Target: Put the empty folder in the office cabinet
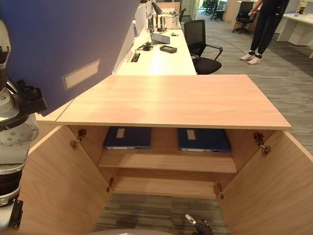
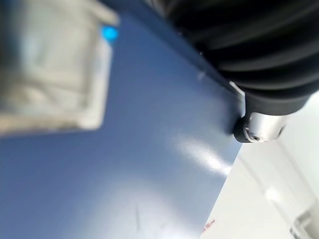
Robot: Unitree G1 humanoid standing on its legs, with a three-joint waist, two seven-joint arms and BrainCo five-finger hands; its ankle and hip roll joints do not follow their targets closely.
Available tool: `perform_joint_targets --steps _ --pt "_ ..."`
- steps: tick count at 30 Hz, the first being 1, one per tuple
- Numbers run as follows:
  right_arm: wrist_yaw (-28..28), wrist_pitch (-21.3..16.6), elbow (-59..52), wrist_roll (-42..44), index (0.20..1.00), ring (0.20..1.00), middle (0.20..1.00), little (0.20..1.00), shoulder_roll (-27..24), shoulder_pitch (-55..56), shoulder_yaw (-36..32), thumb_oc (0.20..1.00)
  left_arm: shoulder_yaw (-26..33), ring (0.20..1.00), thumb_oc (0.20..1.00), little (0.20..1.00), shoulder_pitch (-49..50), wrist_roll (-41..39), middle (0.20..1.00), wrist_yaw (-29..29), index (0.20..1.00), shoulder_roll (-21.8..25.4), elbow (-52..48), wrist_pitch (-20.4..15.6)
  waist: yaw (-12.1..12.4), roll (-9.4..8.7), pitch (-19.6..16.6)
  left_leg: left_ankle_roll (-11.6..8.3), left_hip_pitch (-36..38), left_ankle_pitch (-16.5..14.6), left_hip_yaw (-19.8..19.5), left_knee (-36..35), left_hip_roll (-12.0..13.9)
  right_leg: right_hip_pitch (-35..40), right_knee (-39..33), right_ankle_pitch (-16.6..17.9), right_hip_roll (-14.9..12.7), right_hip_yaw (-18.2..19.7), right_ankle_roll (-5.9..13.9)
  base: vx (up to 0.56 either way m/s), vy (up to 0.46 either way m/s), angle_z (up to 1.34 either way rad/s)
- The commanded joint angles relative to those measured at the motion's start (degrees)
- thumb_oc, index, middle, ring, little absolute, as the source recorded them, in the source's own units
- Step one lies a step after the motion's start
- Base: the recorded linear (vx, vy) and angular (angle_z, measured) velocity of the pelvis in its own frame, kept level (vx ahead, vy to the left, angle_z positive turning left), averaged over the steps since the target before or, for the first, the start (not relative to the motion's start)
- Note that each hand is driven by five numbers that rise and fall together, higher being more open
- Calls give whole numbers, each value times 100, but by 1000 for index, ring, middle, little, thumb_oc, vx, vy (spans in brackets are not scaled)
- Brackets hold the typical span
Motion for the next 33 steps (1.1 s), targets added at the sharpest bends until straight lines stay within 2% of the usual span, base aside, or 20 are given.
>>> perform_joint_targets --steps 1,6,12,13,14,15,17,21,23,26,29,33 --pt "-41 -98 147 -177 1000 1000 1000 1000 57 -517 65 1000 187 200 200 200 -690 -638 200 -61 200 52 119 -109 150 -124 112 -46 552 -889 -231 71 -53 -311 112 163 -103 -90 291 -6 -10 5" --pt "-51 -63 128 -208 1000 1000 1000 1000 25 -558 65 1000 106 200 200 200 -637 -1272 200 -359 200 -159 26 -265 169 -116 133 -40 546 -879 -268 71 -56 -302 115 158 -98 -130 282 -8 -8 6" --pt "29 -24 -301 -326 1000 1000 1000 1000 -108 -667 190 1000 60 200 200 200 -230 -3089 200 -1296 200 -432 -63 -565 212 -110 179 -33 519 -860 -300 71 -52 -301 116 152 -108 -155 271 -14 -6 4" --pt "113 -59 -643 -381 1000 1000 1000 1000 -194 -660 277 1000 72 200 200 200 -52 -3661 200 -1702 200 -443 -77 -620 227 -116 194 -36 509 -854 -310 71 -49 -305 121 155 -110 -156 273 0 0 0" --pt "111 -53 -655 -382 1000 1000 1000 1000 -198 -649 285 1000 88 200 200 200 -38 -3686 200 -1728 200 -443 -77 -623 222 -112 190 -36 511 -854 -309 71 -49 -304 121 155 -110 -155 273 -32 -3 0" --pt "176 -101 -1126 -441 1000 1000 1000 1000 -323 -660 359 1000 143 200 200 200 194 -4190 200 -2064 200 -453 -69 -668 236 -124 209 -43 506 -850 -314 71 -42 -308 123 161 -120 -150 270 0 0 0" --pt "184 -144 -1601 -465 1000 1000 1000 1000 -443 -643 389 1000 190 200 200 200 426 -4607 200 -2303 200 -463 19 -691 239 -136 217 -43 504 -849 -309 71 -40 -308 120 166 -119 -147 266 -17 -2 0" --pt "190 -202 -2367 -515 1000 1000 1000 1000 -695 -581 323 1000 412 200 200 200 806 -5039 200 -2614 200 -402 153 -646 240 -147 221 -47 498 -845 -298 71 -32 -319 110 184 -120 -141 261 0 0 0" --pt "379 -283 -3115 -322 1000 1000 1000 1000 -953 -517 156 1000 658 200 200 200 1155 -5587 200 -3088 200 -269 320 -589 240 -154 239 -46 480 -824 -277 71 -24 -356 98 202 -118 -109 260 0 0 0" --pt "551 -360 -3784 -248 1000 1000 1000 1000 -1203 -450 41 1000 771 200 200 200 1415 -5907 200 -3400 200 -210 446 -513 246 -168 257 -42 464 -818 -258 71 -18 -381 92 214 -121 -86 261 0 0 0" --pt "648 -386 -4225 -256 1000 1000 1000 1000 -1387 -412 -19 1000 787 200 200 200 1578 -5996 200 -3538 200 -213 489 -443 239 -175 263 -35 457 -821 -248 71 -13 -393 97 211 -119 -68 259 0 0 0" --pt "1106 -446 -5754 -130 1000 1000 1000 1000 -1862 -342 -154 1000 820 200 200 200 1826 -6007 200 -3778 200 -214 517 -334 203 -194 295 -26 442 -813 -238 71 -6 -414 105 219 -124 -45 260 0 0 0"
